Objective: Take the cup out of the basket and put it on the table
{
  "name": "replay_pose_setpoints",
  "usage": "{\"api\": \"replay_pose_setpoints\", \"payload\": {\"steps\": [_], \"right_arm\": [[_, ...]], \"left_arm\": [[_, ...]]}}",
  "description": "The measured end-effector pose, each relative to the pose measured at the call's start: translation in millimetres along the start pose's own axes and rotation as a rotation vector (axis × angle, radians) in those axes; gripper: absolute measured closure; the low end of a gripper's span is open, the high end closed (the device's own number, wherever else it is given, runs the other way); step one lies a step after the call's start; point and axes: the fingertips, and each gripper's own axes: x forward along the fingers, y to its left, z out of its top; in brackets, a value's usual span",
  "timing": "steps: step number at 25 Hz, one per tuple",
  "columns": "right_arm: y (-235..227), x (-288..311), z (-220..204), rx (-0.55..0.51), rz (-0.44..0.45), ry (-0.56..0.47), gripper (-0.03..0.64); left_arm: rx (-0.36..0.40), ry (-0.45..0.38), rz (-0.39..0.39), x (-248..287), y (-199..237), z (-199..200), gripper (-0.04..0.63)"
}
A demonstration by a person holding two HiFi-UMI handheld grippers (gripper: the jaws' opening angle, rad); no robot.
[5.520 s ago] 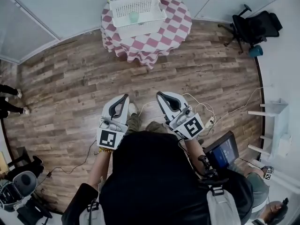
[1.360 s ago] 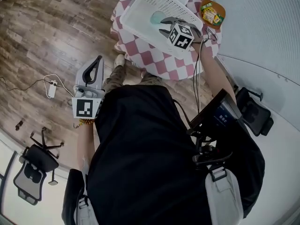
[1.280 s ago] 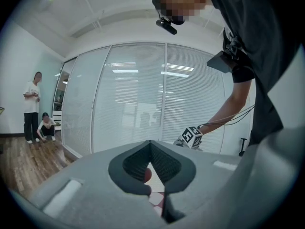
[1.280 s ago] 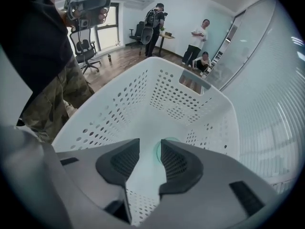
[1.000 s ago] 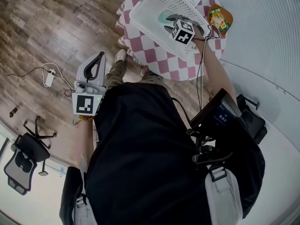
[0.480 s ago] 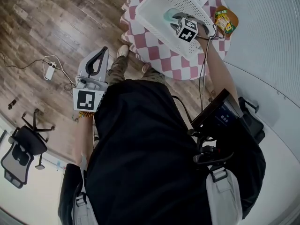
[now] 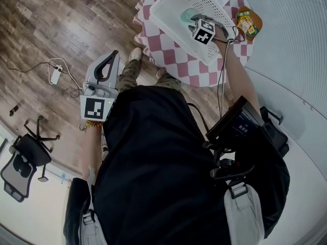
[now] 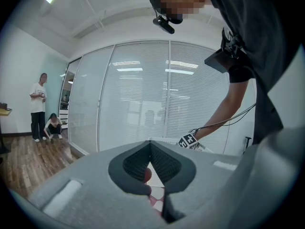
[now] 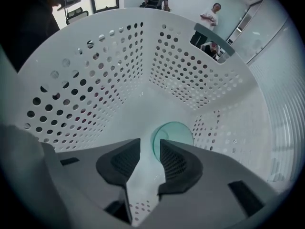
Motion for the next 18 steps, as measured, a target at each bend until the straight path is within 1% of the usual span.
{"api": "replay_pose_setpoints", "payload": {"steps": [9,14,18], "right_arm": [[1.8,8.1,5.5,-0.003,0.005,0.005,0.488],[0.9,8.0,7.3,-0.003,-0.006,0.003,0.500],[1.4,10.7,6.4,0.005,0.002,0.017,0.508]], "left_arm": [[-0.001,0.004,0.005,-0.7,0.2,0.2,0.597],[0.003,0.004,0.012,-1.2,-2.7,1.3,0.597],[0.002,0.003,0.018,-2.6,-2.1,2.3,0.597]]}}
